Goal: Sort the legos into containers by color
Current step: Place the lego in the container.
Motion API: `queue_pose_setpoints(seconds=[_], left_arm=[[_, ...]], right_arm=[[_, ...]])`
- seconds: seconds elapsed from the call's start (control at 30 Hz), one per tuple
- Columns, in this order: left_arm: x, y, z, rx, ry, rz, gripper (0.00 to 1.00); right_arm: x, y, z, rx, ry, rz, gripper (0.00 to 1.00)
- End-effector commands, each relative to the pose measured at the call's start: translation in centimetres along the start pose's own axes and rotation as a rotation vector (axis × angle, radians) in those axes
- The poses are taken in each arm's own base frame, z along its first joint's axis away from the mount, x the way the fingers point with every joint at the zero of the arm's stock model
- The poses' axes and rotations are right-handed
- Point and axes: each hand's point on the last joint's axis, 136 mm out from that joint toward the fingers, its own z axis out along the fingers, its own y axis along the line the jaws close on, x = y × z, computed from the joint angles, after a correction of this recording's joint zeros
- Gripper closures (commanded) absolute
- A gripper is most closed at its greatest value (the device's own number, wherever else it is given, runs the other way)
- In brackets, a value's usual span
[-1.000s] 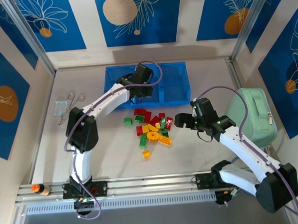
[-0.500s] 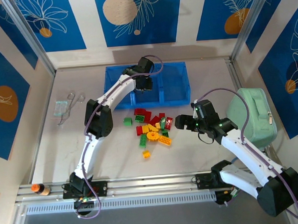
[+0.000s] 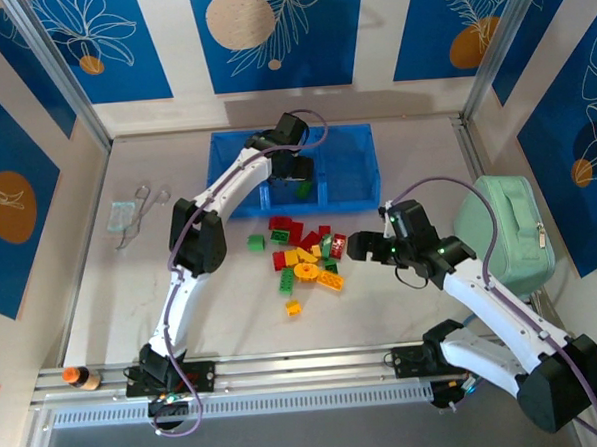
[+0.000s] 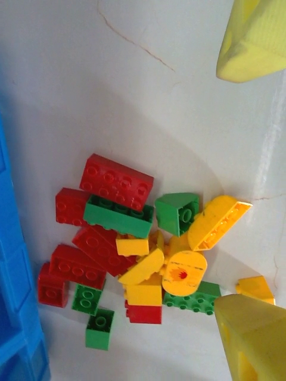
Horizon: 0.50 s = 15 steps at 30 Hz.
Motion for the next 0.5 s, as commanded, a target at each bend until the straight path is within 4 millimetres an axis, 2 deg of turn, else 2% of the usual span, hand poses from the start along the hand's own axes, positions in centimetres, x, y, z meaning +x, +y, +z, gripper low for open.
queue_pose_setpoints(seconds=[0.0,0.1,0.2,0.33,0.47], left_arm=[[-3.0,-0.8,-6.4,0.057,-0.109,-0.008,0.29],[-3.6,-1.7,-10.1,0.093,-0.172,0.0,0.29],[-3.2,-2.8,-13.5,0.142,-0.227,0.014,0.29],[-1.2,-3.9,-17.3,0.211,-0.271,0.032,0.29],[1.5,-3.4,-19.8,0.242,-0.307,0.019,0.29]], right_arm=[[-0.1,1.1,-0.7,-0.04,0.003,-0.036,0.08],[0.0,1.1,-0.5,-0.029,0.015,-0.042,0.09],[0.0,1.1,-0.1,-0.016,0.027,-0.048,0.11],[0.0,1.4,0.6,0.006,0.059,-0.072,0.15],[0.0,2.2,1.3,0.019,0.091,-0.101,0.2]])
